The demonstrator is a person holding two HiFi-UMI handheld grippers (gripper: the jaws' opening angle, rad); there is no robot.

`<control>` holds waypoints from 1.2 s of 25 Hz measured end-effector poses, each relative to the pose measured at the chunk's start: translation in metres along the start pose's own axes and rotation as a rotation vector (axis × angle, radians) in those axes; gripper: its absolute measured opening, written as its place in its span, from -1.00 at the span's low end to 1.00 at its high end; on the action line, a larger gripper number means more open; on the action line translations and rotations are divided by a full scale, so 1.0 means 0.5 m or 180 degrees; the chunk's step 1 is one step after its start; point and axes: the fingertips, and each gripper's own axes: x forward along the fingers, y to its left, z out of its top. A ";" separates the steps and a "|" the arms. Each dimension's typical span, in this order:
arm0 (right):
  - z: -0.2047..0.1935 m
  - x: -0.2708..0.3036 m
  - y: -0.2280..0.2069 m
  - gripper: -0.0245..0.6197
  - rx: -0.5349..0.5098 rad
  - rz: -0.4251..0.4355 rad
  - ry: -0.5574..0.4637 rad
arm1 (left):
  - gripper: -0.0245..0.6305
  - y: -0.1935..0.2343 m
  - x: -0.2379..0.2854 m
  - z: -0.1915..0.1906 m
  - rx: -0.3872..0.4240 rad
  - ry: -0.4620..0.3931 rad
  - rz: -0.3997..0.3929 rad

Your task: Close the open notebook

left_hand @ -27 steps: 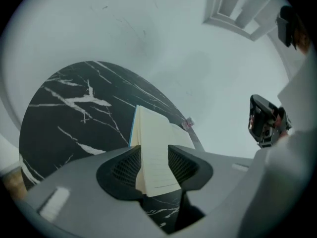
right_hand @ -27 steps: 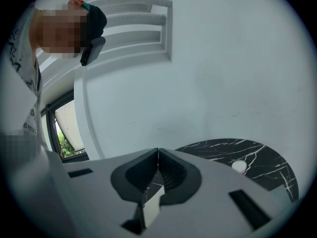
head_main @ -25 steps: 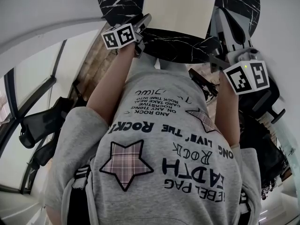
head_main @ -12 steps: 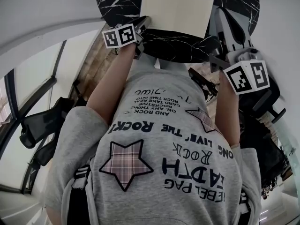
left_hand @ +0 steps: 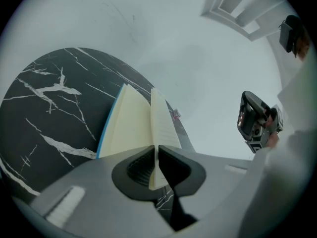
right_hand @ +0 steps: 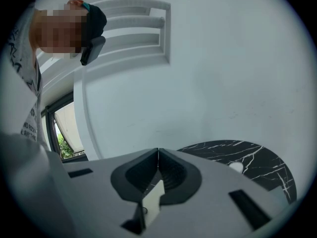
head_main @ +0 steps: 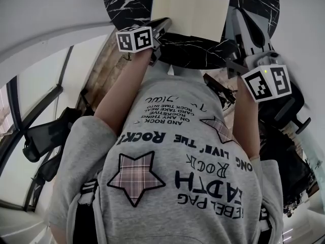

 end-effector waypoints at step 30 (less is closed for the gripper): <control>0.006 -0.057 -0.025 -0.88 0.0013 -0.0200 -0.0075 | -0.77 -0.198 0.113 -0.063 0.0850 0.0544 -0.0704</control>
